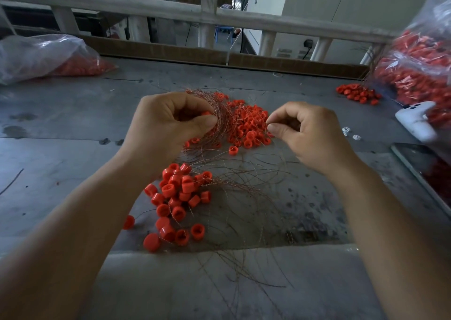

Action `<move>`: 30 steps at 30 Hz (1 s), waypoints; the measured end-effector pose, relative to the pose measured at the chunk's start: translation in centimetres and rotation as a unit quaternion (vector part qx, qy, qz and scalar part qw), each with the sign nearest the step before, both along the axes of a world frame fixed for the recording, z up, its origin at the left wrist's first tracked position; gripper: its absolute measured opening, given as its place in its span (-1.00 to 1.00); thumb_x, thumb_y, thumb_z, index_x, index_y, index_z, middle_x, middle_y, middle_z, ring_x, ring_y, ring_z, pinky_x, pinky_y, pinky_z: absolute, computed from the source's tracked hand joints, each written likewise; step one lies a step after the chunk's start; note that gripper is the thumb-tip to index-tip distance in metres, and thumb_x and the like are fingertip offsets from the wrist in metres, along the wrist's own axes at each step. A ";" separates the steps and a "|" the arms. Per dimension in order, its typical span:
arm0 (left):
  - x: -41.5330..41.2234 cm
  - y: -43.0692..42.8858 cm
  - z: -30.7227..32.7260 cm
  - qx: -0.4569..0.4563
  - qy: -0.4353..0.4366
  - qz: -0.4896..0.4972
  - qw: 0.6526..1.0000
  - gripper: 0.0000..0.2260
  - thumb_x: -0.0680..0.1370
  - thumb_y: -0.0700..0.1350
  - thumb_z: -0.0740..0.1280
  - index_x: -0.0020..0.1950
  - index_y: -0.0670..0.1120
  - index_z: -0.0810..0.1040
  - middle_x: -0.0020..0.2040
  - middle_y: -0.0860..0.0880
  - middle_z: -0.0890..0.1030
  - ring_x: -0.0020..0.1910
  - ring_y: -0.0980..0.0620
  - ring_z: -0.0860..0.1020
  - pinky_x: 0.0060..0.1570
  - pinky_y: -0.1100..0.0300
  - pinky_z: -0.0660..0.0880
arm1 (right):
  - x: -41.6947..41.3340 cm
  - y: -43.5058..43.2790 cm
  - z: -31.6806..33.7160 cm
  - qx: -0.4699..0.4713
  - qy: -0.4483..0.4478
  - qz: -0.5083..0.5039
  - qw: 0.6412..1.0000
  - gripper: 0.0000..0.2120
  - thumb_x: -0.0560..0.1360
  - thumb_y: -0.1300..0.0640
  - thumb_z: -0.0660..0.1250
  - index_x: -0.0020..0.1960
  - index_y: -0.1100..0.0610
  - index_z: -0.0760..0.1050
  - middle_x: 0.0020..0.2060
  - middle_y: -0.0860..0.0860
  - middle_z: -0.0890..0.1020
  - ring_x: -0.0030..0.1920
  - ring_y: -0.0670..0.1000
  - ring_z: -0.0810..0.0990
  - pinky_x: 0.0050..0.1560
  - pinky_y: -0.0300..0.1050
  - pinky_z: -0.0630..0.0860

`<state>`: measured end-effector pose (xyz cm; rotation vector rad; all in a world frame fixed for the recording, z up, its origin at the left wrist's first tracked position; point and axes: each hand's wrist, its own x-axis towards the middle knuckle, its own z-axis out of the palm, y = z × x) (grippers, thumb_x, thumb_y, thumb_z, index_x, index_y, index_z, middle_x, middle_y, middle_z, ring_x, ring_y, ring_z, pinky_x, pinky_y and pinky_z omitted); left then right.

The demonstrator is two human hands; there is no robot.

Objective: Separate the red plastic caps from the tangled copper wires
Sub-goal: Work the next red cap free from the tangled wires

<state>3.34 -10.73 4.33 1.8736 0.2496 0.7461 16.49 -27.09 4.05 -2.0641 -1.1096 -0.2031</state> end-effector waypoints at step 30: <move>0.3 -0.7 -0.8 -0.020 0.056 -0.122 0.991 -0.77 0.19 0.00 0.42 -0.18 0.04 0.62 -0.09 0.10 0.67 -0.19 0.17 0.64 -0.17 0.41 0.52 | -0.1 0.0 1.1 0.343 0.336 0.127 0.868 -0.82 0.43 0.24 0.22 -0.01 0.14 0.54 -0.32 -0.10 0.64 -0.18 -0.10 0.59 -0.06 -0.20 0.53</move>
